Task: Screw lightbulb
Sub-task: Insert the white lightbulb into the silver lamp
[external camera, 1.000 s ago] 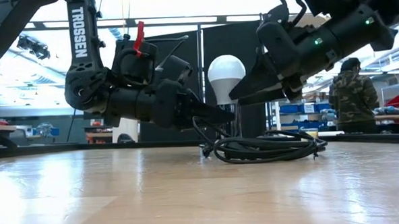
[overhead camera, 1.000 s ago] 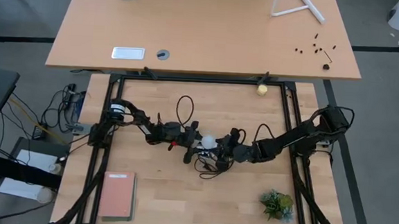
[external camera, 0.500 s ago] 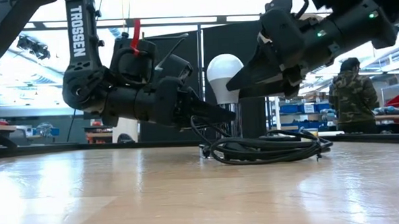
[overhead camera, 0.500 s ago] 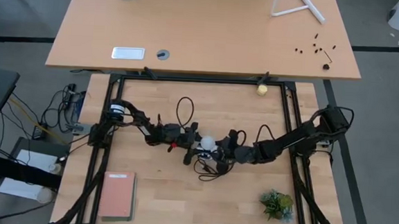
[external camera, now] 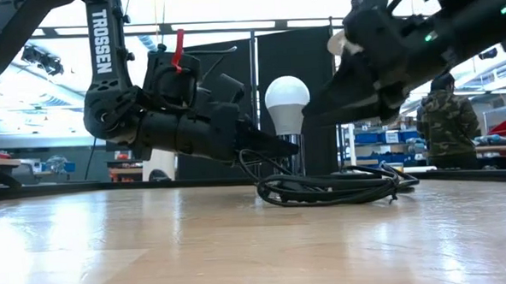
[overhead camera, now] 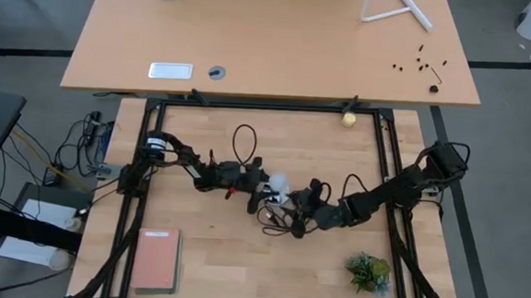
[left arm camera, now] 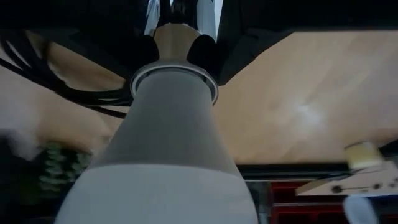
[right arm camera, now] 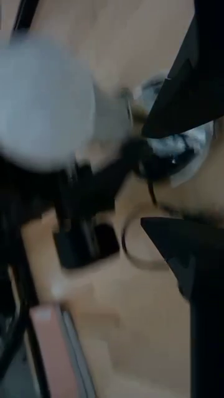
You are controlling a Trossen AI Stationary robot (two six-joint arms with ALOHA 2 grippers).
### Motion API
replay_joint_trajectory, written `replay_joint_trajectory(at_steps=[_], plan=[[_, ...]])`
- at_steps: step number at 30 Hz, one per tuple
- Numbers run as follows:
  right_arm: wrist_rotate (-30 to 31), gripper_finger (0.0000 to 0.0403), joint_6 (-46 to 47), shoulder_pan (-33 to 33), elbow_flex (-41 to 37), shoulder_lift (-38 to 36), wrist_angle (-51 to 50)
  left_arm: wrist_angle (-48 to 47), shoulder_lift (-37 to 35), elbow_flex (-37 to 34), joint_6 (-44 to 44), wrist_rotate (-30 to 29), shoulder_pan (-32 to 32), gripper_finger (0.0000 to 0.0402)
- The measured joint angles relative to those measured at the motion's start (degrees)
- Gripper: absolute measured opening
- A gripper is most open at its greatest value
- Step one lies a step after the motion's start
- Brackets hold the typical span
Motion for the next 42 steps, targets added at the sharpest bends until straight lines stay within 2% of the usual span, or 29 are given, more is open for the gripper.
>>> replay_joint_trajectory(at_steps=[8, 15, 20, 30, 35, 39, 41, 42], plan=[[-2.63, 0.0228, -1.18, -4.52, -0.02, 0.0, -1.03, 0.18, -0.02, -0.02, 2.2, 7.61, -0.1, 0.019], [-7.7, 0.0228, -7.29, -6.79, -0.07, 1.08, 6.8, 0.6, 0.0, -0.07, 2.21, 9.72, -0.12, 0.019], [-9.58, 0.0228, -6.14, -7.03, 1.34, 4.1, 7.38, 0.98, 0.04, -0.04, 0.09, 7.1, -0.25, 0.019], [-6.38, 0.0229, -3.95, -2.72, 3.55, 5.03, 5.33, 1.13, 0.04, -0.31, -0.88, 2.13, -0.58, 0.019], [-5.83, 0.0229, 1.17, -1.75, 4.55, 4.72, 1.25, 0.93, 0.04, -0.31, -1.03, 1.96, -0.58, 0.019], [-5.84, 0.0228, 1.66, -1.31, 4.57, 3.71, -1.17, 0.92, 0.04, -0.31, -1.23, 2.55, -0.58, 0.019], [-6.54, 0.0228, 2.16, -1.02, 4.57, 1.95, -5.05, 0.96, 0.04, -0.31, -1.28, 2.25, -0.56, 0.019], [-9.02, 0.0228, 2.93, -0.84, 4.63, 0.62, -7.17, 1.0, 0.02, -0.26, -1.45, 0.5, -0.37, 0.019]])
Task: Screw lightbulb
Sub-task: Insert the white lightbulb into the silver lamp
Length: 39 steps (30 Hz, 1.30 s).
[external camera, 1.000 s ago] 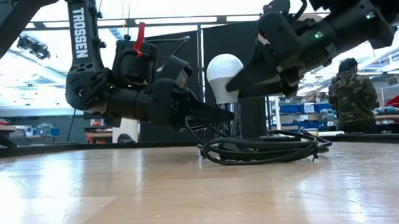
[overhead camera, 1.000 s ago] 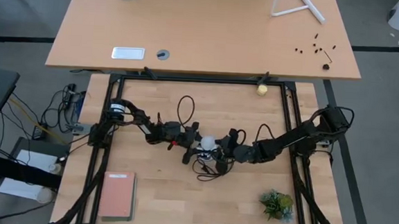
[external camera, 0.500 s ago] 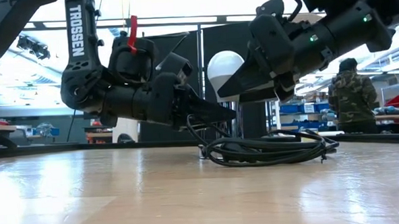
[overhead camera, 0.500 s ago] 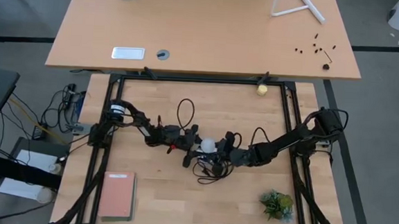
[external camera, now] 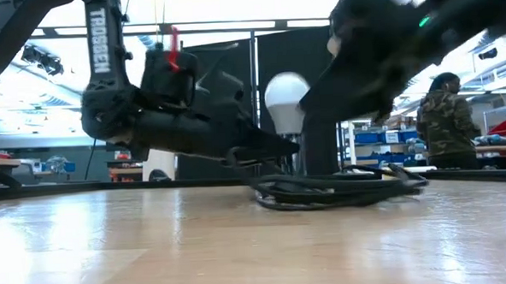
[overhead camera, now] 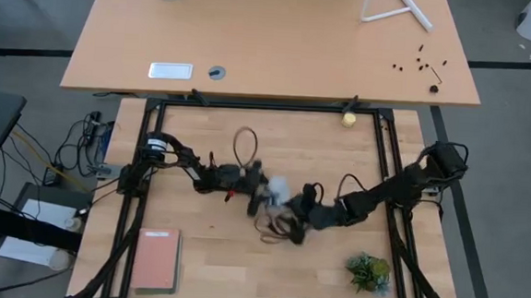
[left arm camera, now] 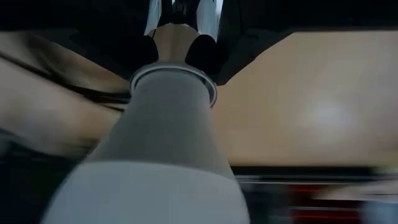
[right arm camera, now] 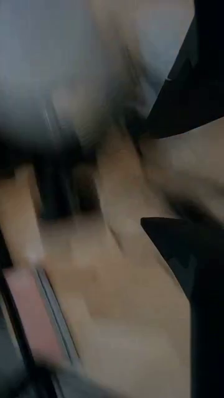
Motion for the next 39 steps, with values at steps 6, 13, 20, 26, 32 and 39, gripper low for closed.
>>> replay_joint_trajectory(at_steps=[6, 13, 20, 26, 32, 39], plan=[[0.58, 0.0227, 0.26, 0.81, 0.18, -6.96, -8.53, -0.25, -0.04, 0.06, -0.33, -3.67, 1.16, 0.019], [7.17, 0.0228, -0.09, -0.07, 0.09, -7.82, -13.59, -0.28, -0.07, 0.06, 0.5, 0.5, 1.25, 0.019], [6.26, 0.0228, -1.19, -3.15, 0.03, -1.79, -7.74, -0.37, -0.07, 0.04, 1.55, 5.32, 1.18, 0.019], [5.84, 0.0228, -4.11, -4.22, -0.01, 0.35, -2.86, -0.98, -0.13, 0.06, 1.97, 6.35, 1.07, 0.019], [5.19, 0.0227, -5.43, -4.56, -0.01, 0.01, -2.41, -1.02, -0.13, 0.06, 2.07, 6.61, 1.1, 0.019], [3.9, 0.0227, -8.07, -5.08, -0.1, 0.01, 1.67, -0.55, -0.13, -0.03, 2.25, 8.38, 1.03, 0.019]])
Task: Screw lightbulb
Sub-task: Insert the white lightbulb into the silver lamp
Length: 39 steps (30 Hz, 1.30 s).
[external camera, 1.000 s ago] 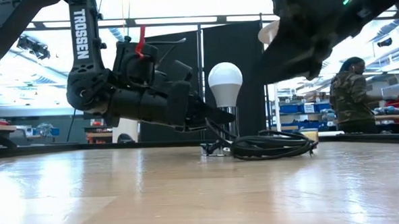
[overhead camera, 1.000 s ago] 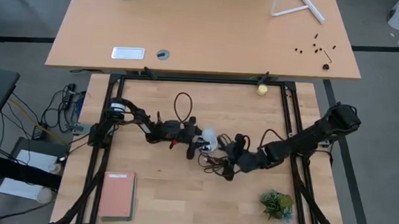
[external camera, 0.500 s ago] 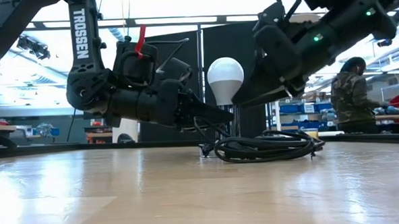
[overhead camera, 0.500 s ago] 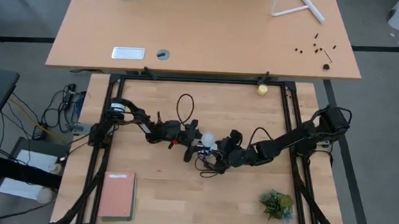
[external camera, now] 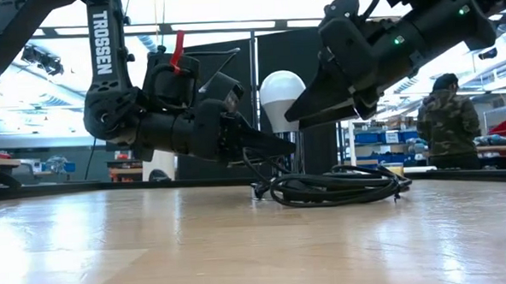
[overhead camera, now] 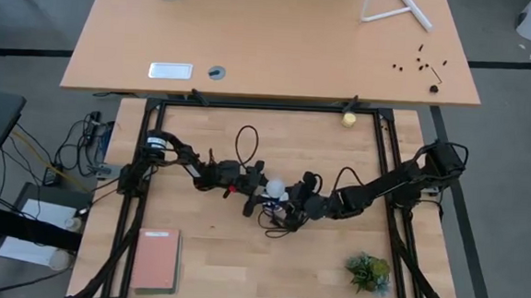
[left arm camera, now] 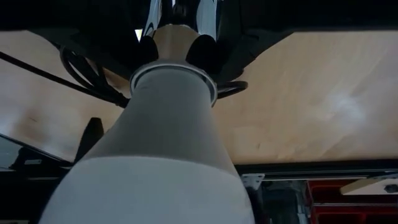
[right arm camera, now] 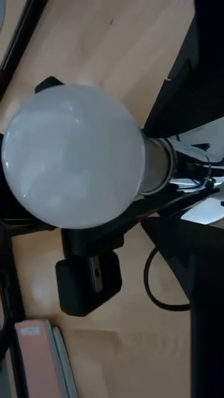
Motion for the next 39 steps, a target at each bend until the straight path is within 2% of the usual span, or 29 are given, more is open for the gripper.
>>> replay_joint_trajectory(at_steps=[9, 11, 13, 19, 22, 27, 31, 39], plan=[[-3.84, 0.0227, 3.07, 2.51, -0.11, 0.0, 0.93, 0.03, 0.04, -0.18, -1.59, -0.12, 0.52, 0.019], [-6.64, 0.0227, 4.04, 4.32, 0.18, 0.0, 3.03, 0.66, 0.04, -0.5, -1.88, -2.09, 0.76, 0.019], [-6.92, 0.0227, 4.92, 5.72, 0.28, -0.21, 3.02, 0.78, 0.04, -0.71, -1.89, -3.53, 1.09, 0.019], [5.08, 0.0227, 6.76, 6.56, 0.09, -0.09, -4.31, 0.76, 0.04, -0.7, -1.76, -1.94, 1.16, 0.019], [6.26, 0.0227, 6.4, 4.43, 0.09, -0.09, -4.94, 0.68, 0.04, -0.72, -1.42, 0.49, 1.14, 0.019], [1.79, 0.0227, 2.83, 0.35, 0.11, -0.09, -2.0, 0.71, 0.06, -0.72, 0.02, 5.44, 1.11, 0.019], [-4.46, 0.0227, 0.59, -1.72, 0.09, -0.07, 0.5, 0.78, 0.09, -0.74, -0.02, 5.79, 1.07, 0.019], [-5.7, 0.0227, -0.78, -2.92, 0.38, -0.02, 0.52, 0.9, 0.09, -0.74, -0.05, 5.73, 1.07, 0.019]])
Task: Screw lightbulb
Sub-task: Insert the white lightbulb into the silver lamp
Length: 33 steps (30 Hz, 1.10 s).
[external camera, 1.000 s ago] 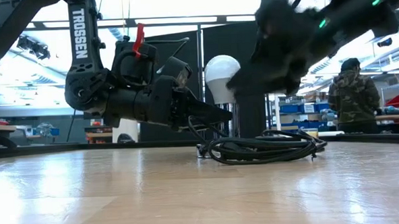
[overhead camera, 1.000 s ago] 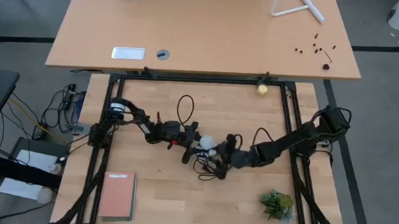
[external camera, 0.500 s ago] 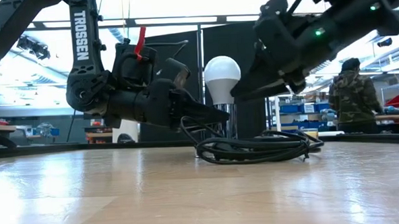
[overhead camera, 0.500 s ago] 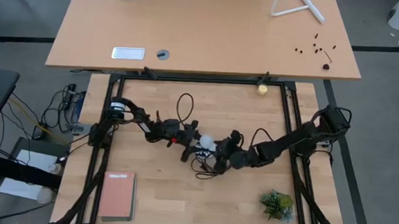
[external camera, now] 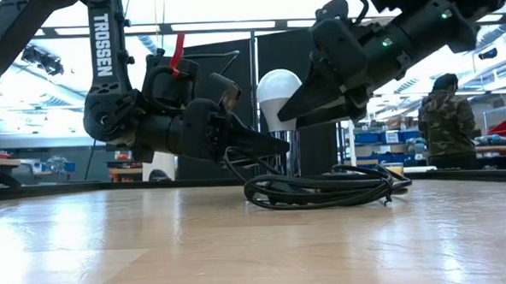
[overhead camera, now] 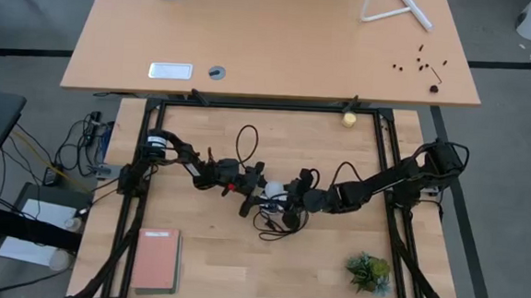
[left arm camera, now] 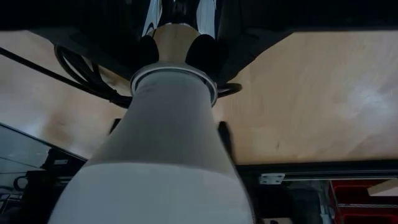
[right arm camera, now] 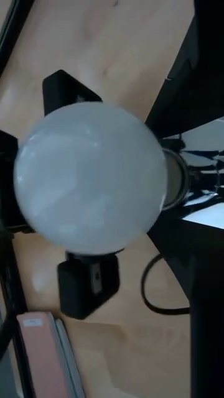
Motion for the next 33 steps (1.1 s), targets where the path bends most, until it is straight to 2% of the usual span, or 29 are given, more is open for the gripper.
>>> replay_joint_trajectory(at_steps=[6, 11, 16, 21, 28, 30, 33], plan=[[0.82, 0.0227, 1.22, -0.7, 1.65, 0.08, -1.46, 0.16, 0.0, 0.0, -0.36, -3.21, -0.02, 0.019], [6.35, 0.0225, 8.64, -0.03, 3.29, 0.11, -7.08, 0.21, 0.0, 0.04, -1.65, -8.19, -0.02, 0.019], [12.63, 0.0222, 14.64, 1.32, 3.35, 0.11, -8.02, 0.25, 0.0, 0.07, -2.99, -12.16, -0.02, 0.019], [15.77, 0.0221, 18.81, 1.98, 3.35, 0.11, -7.93, 0.26, 0.0, 0.07, -3.16, -13.36, -0.02, 0.019], [16.43, 0.0221, 22.54, 3.46, 3.35, 0.08, -7.89, 0.21, 0.0, 0.07, -3.36, -13.59, -0.02, 0.019], [16.42, 0.0221, 21.72, 4.29, 3.35, 0.07, -8.17, 0.21, 0.0, 0.07, -3.22, -13.26, -0.02, 0.019], [16.39, 0.0221, 15.43, 5.17, 3.33, 0.06, -8.82, 0.19, 0.0, 0.07, -2.97, -10.97, 0.0, 0.019]])
